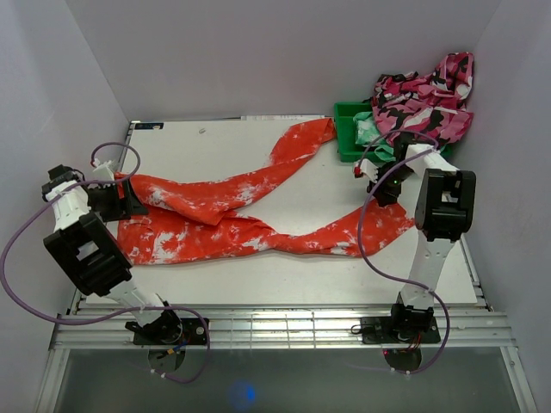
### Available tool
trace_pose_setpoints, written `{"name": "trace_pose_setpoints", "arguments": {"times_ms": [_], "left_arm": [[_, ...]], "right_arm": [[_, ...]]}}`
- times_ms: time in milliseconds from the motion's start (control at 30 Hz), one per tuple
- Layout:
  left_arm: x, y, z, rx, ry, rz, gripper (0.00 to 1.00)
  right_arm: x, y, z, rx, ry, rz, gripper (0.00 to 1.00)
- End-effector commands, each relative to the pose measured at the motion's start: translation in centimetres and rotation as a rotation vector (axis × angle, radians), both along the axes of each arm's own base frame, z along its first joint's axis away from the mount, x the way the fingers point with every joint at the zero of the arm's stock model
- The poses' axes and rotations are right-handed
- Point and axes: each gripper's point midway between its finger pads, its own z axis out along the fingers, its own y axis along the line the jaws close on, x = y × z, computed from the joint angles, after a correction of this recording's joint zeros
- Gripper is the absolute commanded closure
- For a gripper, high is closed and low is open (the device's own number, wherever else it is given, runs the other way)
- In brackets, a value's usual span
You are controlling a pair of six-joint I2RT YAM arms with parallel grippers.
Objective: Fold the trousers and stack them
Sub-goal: Flatten the trousers out
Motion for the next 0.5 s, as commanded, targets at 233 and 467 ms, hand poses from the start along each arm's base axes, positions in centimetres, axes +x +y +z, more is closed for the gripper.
{"name": "trace_pose_setpoints", "arguments": {"times_ms": [233,467], "left_arm": [[0.9,0.1,-0.3,-0.040,-0.011,0.006,0.26],[-0.1,2.0,-5.8,0.035,0.118,0.072,0.56]], "right_arm": [[-1.6,-0.1,7.0,-0.011,-0.114,0.045,0.92],[-2.9,0.9,17.0,0.112,-0.421,0.074,0.92]]}}
